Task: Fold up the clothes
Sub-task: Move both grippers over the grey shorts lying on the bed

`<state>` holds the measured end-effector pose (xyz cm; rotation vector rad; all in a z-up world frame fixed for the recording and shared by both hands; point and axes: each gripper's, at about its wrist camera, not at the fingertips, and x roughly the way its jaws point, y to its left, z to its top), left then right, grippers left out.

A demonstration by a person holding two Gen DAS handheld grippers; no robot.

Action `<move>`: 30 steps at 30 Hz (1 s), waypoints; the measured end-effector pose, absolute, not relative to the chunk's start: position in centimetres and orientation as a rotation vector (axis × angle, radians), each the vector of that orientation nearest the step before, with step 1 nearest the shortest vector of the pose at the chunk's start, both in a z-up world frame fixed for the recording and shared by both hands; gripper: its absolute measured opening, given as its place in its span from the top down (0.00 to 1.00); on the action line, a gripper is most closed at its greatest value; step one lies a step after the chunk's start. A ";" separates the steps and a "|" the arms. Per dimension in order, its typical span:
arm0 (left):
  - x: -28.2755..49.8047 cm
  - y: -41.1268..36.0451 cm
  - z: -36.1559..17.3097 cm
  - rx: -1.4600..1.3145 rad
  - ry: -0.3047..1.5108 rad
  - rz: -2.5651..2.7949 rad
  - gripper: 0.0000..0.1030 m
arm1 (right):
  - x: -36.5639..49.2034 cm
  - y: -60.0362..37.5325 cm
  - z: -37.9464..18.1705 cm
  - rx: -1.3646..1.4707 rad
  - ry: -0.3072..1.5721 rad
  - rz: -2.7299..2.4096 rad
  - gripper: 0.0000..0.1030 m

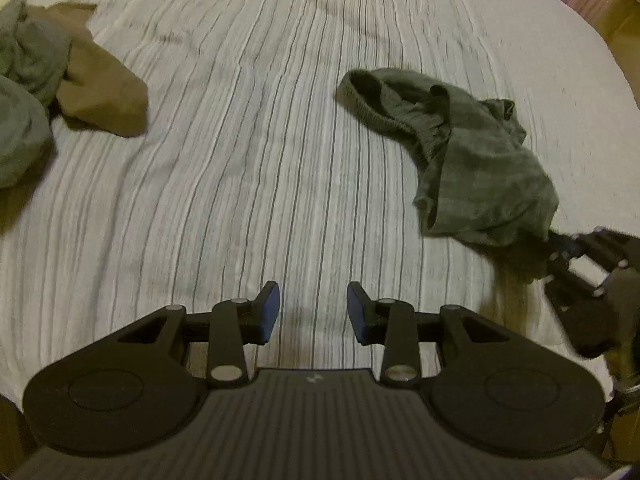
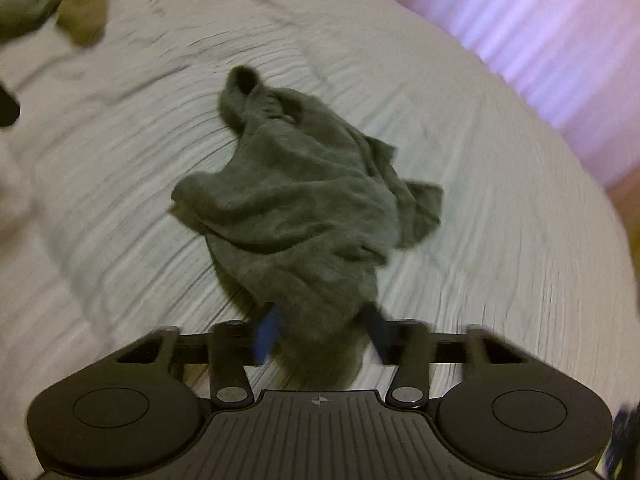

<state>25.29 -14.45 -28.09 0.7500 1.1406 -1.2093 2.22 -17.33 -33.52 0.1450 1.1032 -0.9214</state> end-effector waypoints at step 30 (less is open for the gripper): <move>22.8 -17.8 -33.1 0.812 1.089 -1.312 0.70 | -5.4 -9.7 -36.9 0.116 1.059 -1.073 0.25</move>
